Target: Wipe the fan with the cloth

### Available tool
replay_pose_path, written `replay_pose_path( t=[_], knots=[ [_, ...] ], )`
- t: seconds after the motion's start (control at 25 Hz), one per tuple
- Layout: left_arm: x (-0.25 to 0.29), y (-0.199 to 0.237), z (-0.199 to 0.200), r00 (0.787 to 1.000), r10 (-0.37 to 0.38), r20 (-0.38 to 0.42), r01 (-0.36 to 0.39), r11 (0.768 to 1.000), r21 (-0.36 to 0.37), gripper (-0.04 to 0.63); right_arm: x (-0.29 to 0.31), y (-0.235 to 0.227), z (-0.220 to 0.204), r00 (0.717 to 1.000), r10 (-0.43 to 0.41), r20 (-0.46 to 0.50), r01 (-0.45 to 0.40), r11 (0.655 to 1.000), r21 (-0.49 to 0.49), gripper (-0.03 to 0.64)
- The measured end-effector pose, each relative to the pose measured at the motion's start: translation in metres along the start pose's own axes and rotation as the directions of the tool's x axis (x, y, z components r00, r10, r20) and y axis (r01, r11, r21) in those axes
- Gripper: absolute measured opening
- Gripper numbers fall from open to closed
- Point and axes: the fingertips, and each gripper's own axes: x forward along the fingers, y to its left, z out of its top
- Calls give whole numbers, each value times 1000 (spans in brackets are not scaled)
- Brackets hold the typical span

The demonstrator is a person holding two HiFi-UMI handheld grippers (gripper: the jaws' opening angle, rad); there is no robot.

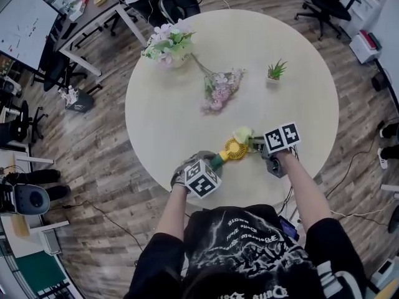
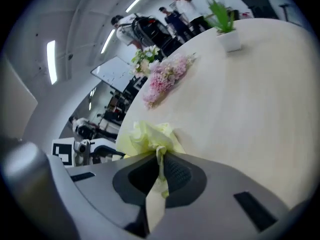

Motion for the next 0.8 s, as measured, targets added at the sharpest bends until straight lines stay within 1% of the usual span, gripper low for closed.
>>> replay_pose_path(
  t=[0.08,0.12,0.16,0.24,0.32,0.44,0.52,0.56,0.64,0.68,0.72,0.8],
  knots=[
    [-1,0,-2,1000,-19,-16,20,997,75,183,5,5,5,990,-6,-138,-14,990,-139,25],
    [-2,-2,-3,999,-33,-27,36,993,116,183,8,9,6,978,-10,-210,-34,978,-205,25],
    [-2,-4,-4,998,-51,-38,56,986,154,183,11,13,5,960,-18,-279,-59,962,-267,25],
    [-2,-8,-4,995,-83,-60,95,971,218,183,16,21,2,916,-55,-398,-109,919,-379,25],
    [-2,-10,-3,992,-104,-77,120,959,258,182,23,29,-2,870,-109,-481,-154,866,-475,25],
    [-2,-11,-3,987,-126,-97,149,945,292,183,34,42,-8,803,-185,-566,-244,765,-596,25],
    [-2,-11,-2,985,-135,-104,161,939,306,183,36,49,-16,744,-254,-618,-315,681,-661,25],
    [-1,-11,-2,985,-135,-106,162,936,312,183,36,50,-18,711,-306,-633,-343,635,-692,25],
    [1,-9,-1,986,-129,-109,158,934,321,184,33,47,-19,643,-433,-632,-379,537,-754,25],
    [2,-9,-1,986,-125,-107,154,934,322,186,35,49,-21,623,-466,-628,-404,496,-769,25],
    [3,-8,0,987,-122,-103,149,936,318,189,38,55,-24,613,-474,-633,-434,467,-770,25],
    [5,-7,3,989,-120,-92,142,945,294,195,45,66,-32,602,-465,-649,-484,434,-760,25]
  ],
)
